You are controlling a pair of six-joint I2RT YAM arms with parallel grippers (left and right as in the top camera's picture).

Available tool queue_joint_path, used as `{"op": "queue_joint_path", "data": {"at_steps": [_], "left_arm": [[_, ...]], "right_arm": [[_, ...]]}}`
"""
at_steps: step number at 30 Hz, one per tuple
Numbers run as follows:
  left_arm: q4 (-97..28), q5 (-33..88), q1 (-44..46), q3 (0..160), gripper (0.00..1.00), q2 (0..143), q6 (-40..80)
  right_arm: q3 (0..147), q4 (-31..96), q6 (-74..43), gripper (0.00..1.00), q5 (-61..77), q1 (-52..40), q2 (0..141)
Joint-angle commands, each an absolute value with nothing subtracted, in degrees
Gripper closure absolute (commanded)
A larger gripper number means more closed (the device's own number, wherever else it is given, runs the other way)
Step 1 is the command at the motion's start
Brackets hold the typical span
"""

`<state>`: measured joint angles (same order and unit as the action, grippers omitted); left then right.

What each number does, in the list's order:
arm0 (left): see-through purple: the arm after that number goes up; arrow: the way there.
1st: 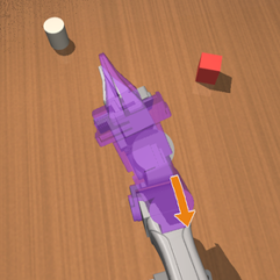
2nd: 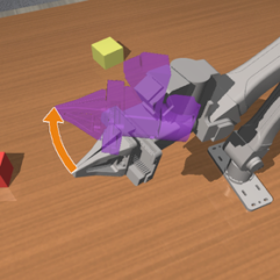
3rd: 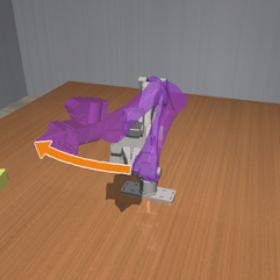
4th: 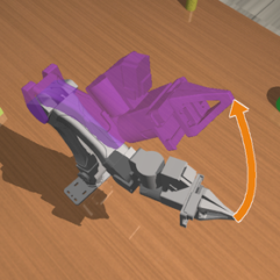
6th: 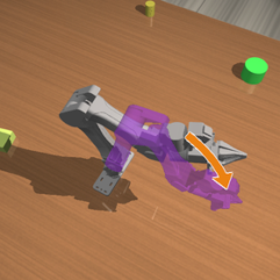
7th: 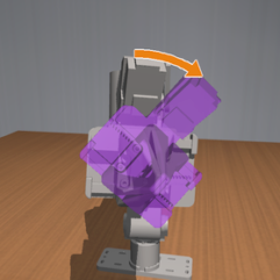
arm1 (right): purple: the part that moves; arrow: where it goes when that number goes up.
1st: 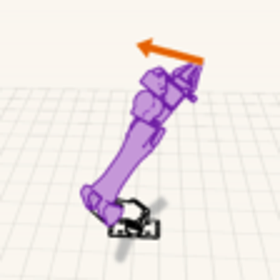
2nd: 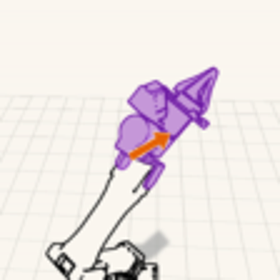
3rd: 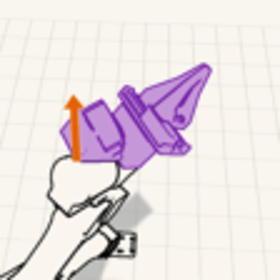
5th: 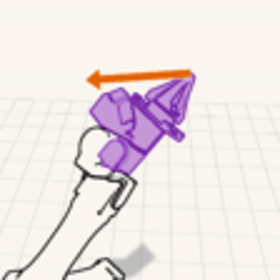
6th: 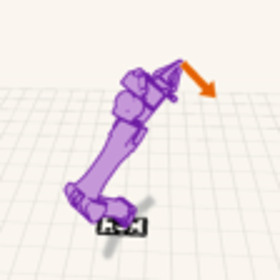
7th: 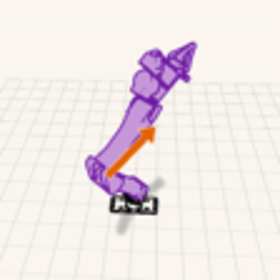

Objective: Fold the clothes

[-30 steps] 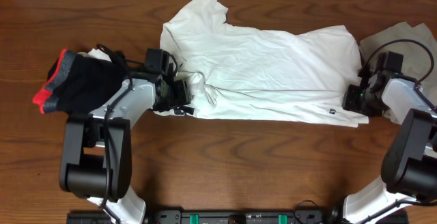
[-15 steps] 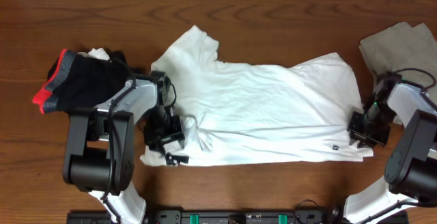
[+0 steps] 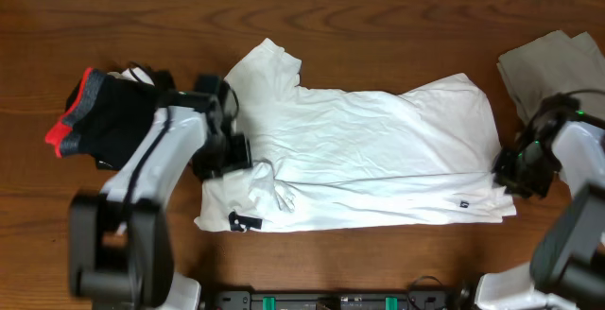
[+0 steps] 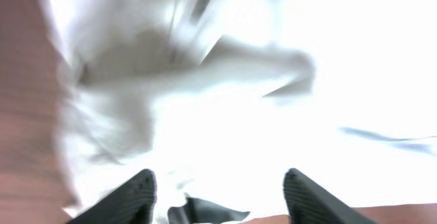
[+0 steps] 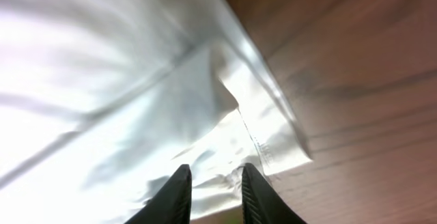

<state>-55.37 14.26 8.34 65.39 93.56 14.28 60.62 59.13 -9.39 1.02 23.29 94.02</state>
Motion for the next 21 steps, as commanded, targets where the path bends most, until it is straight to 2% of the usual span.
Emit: {"op": "queue_joint_path", "data": {"at_steps": [1, 2, 4, 5, 11, 14, 21], "left_arm": [[-52.6, 12.0, 8.1, 69.9, 0.17, 86.5, 12.5], [-49.5, 11.0, 8.1, 70.3, 0.11, 84.8, 12.5], [-42.7, 8.5, 8.0, 70.3, 0.08, 82.7, 12.5], [-39.7, 7.9, 7.9, 70.3, 0.08, 82.5, 12.3], [-28.8, 9.4, 3.9, 71.8, 0.08, 90.5, 9.6], [-28.2, 14.1, 1.9, 75.6, 0.09, 98.3, 7.5], [-27.8, 14.5, 0.7, 85.8, 0.09, 113.5, 1.8]], "right_arm": [[64.8, 58.9, -8.5, 0.69, 3.5, 23.6, 85.4], [65.5, 58.6, -8.4, 0.63, 4.2, 23.6, 83.2], [66.4, 57.8, -7.2, 0.54, 6.3, 23.6, 79.7], [66.6, 57.5, -6.2, 0.53, 7.6, 23.6, 78.0], [66.7, 59.7, -3.7, 0.51, 9.1, 23.6, 73.1], [66.7, 60.8, -3.0, 0.51, 9.1, 23.6, 73.1], [66.7, 62.5, -2.5, 0.51, 9.1, 23.6, 73.1]]}}
